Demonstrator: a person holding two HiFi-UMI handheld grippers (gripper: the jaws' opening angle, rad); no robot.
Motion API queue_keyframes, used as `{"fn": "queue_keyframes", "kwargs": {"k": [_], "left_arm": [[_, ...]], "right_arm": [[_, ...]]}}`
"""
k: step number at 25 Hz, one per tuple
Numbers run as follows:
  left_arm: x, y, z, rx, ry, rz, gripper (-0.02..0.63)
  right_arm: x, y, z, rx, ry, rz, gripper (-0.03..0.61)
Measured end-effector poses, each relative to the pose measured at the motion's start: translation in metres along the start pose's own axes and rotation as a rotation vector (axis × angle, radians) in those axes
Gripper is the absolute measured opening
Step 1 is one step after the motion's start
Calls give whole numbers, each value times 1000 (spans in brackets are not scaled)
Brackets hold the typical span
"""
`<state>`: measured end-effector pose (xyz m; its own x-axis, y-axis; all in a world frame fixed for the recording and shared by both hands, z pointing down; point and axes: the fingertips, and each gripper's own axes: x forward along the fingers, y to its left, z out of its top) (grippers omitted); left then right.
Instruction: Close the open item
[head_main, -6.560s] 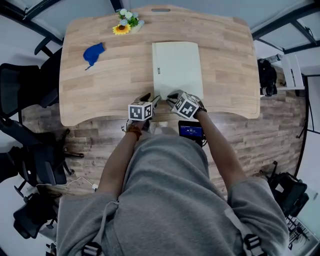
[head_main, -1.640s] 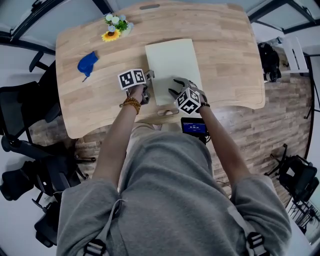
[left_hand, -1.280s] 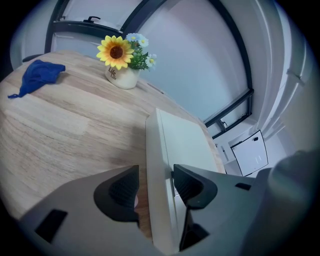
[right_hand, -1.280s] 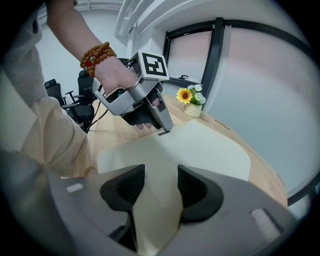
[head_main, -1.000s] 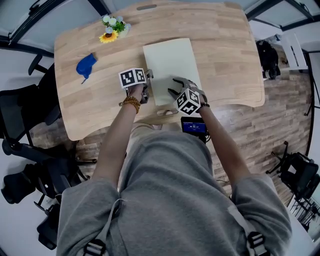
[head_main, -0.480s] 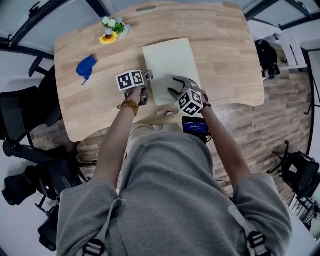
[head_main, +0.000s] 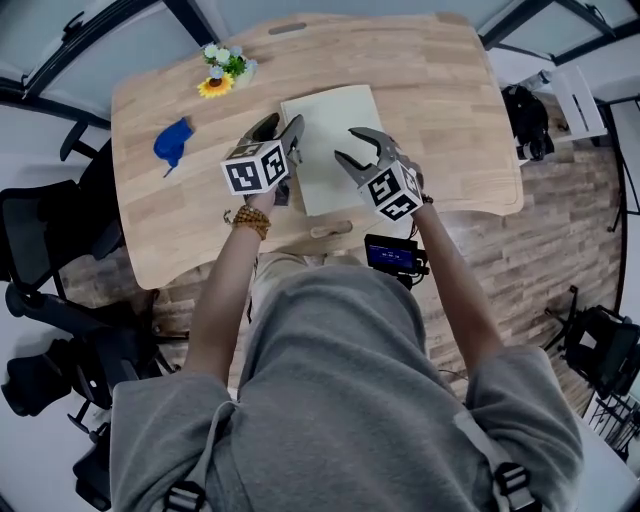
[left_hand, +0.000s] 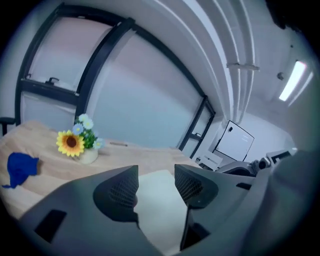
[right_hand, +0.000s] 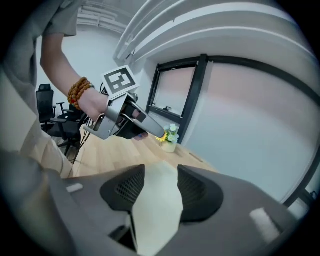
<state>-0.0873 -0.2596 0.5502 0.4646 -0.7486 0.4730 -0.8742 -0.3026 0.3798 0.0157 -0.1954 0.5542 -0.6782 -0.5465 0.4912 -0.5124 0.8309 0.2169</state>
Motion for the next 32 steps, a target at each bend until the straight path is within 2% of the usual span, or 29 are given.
{"fn": "queue_keyframes", "kwargs": {"k": [7, 11, 15, 20, 25, 28, 32], "left_arm": [[-36, -65, 65, 293, -214, -17, 224], [-55, -92, 91, 378, -318, 10, 222], [-70, -111, 104, 454, -381, 52, 218], [-88, -122, 113, 465, -441, 111, 206], [-106, -120, 117, 442, -492, 169, 177], [-108, -127, 114, 467, -486, 165, 170], [-112, -140, 111, 482, -514, 163, 141]], "right_arm": [[-38, -39, 76, 42, -186, -107, 206], [-64, -51, 114, 39, -269, -148, 206], [-87, -57, 143, 37, -338, -196, 206], [-109, -61, 159, 63, -384, -256, 206], [-131, -68, 168, 116, -435, -380, 193], [-140, -69, 171, 157, -466, -447, 183], [-143, -61, 173, 179, -491, -488, 166]]}}
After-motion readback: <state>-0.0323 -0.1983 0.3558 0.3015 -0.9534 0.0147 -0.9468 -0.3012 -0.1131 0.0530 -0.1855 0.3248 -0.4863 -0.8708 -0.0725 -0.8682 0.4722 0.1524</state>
